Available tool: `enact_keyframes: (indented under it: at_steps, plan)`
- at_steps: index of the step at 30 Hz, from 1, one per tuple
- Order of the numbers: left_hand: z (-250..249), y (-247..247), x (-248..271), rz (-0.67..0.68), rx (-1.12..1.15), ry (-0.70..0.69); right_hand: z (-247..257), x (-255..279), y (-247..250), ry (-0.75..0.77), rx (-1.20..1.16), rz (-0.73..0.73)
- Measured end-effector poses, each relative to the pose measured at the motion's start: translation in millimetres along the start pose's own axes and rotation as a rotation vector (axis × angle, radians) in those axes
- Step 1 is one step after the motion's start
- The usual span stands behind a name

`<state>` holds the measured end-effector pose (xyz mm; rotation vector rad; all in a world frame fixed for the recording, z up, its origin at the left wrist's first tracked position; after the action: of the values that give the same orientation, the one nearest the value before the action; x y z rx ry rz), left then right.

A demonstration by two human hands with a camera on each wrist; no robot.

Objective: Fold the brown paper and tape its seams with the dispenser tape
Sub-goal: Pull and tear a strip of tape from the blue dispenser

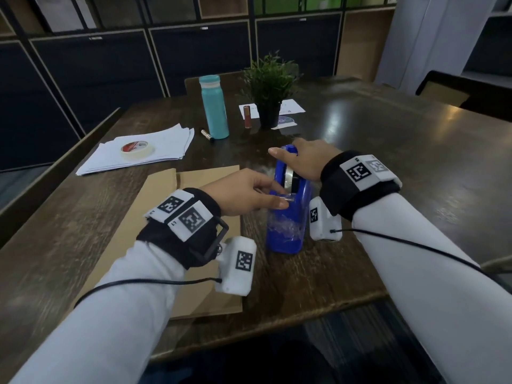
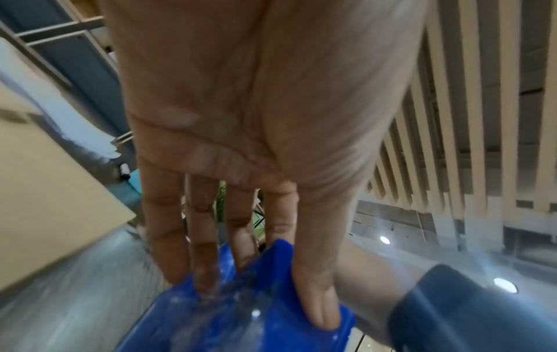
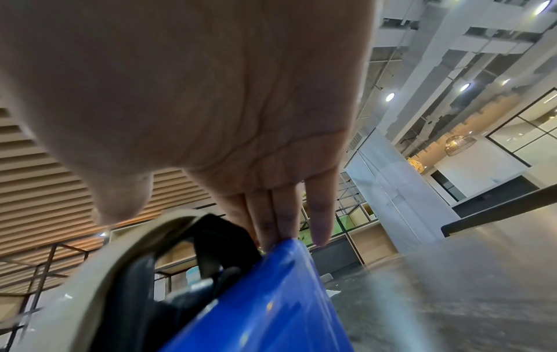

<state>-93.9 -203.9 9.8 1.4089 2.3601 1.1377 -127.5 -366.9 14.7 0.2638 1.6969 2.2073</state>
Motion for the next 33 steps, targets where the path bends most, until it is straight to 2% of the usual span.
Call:
enact_keyframes:
  at_steps: [4,8,13,17,33]
  plan:
    - [1.4,-2.6,-0.8,0.001,0.180,0.061,3.6,2.7,-1.6,0.012,0.062,-0.003]
    - [-2.4,-8.7,-2.9,-0.082,0.409,0.172,3.6,2.4,0.0,0.007,0.064,-0.002]
    - [-3.2,-16.7,-11.0,-0.197,0.470,0.202,1.0,0.6,-0.9,-0.002,0.035,0.000]
    - [-8.5,-13.7,-12.1,-0.235,0.531,0.229,1.4,-0.2,-0.8,-0.006,0.042,0.003]
    - [-4.4,-20.7,14.8,-0.150,0.636,0.203,0.5,-0.9,-1.2,-0.006,0.005,0.007]
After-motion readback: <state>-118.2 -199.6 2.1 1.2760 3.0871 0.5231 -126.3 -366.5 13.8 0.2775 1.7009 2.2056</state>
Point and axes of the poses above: each hand's wrist, its own x-axis away from the middle knuckle, its own y-axis out of the back of the hand, z = x × y, the point moved 1 cm from there along -x, towards the middle knuckle, and after that the axes turned 1 degree about y, right-handed, at the moved point
